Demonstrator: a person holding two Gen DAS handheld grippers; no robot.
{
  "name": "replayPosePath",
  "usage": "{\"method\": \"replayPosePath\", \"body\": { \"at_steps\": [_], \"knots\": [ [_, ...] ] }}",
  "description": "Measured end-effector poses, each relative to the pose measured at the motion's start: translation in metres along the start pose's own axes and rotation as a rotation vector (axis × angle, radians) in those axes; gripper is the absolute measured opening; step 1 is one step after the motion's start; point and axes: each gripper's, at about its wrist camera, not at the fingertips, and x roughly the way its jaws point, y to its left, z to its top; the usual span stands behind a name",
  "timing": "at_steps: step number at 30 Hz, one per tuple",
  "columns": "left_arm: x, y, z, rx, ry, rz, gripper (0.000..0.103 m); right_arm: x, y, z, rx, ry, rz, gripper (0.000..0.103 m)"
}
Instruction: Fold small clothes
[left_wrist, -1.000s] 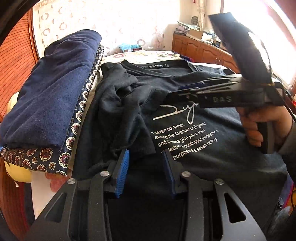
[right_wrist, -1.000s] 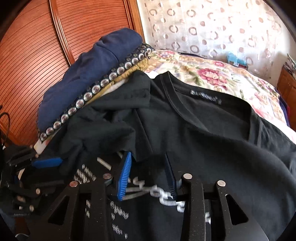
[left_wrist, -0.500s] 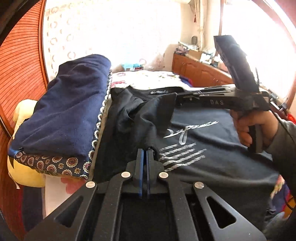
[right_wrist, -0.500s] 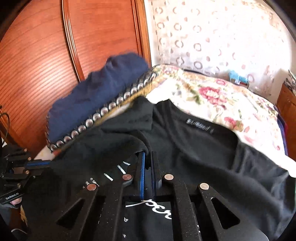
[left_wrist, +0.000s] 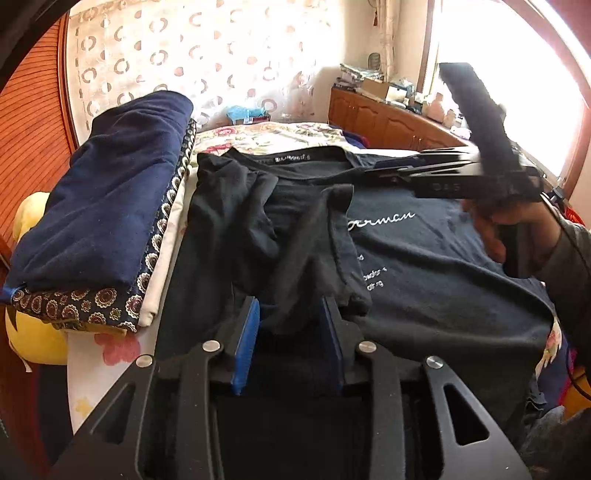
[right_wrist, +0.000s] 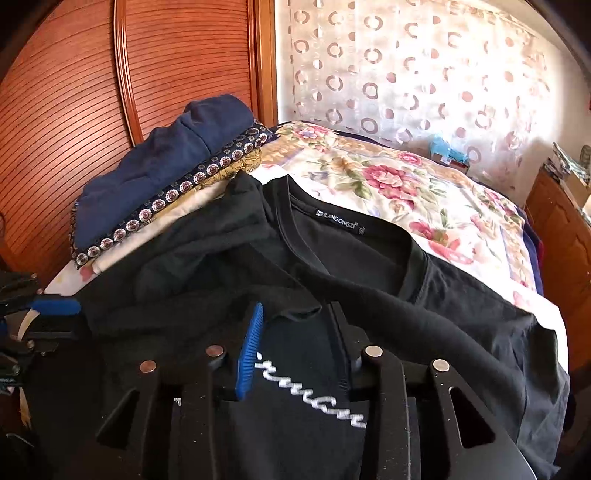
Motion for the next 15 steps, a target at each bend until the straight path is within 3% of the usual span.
{"method": "replayPosePath", "body": {
  "at_steps": [7,11,15],
  "knots": [
    [0.020,0.004,0.001,-0.006,0.049,0.058,0.037,-0.039,-0.013,-0.029,0.032,-0.006,-0.011,0.038],
    [0.033,0.005,-0.003,-0.002,0.080,0.086,0.037,-0.067,-0.025,-0.058,0.034,-0.002,-0.048,0.054],
    [0.034,0.002,-0.005,0.018,0.071,0.103,0.038,-0.097,-0.042,-0.084,0.059,-0.015,-0.114,0.060]
  ]
}}
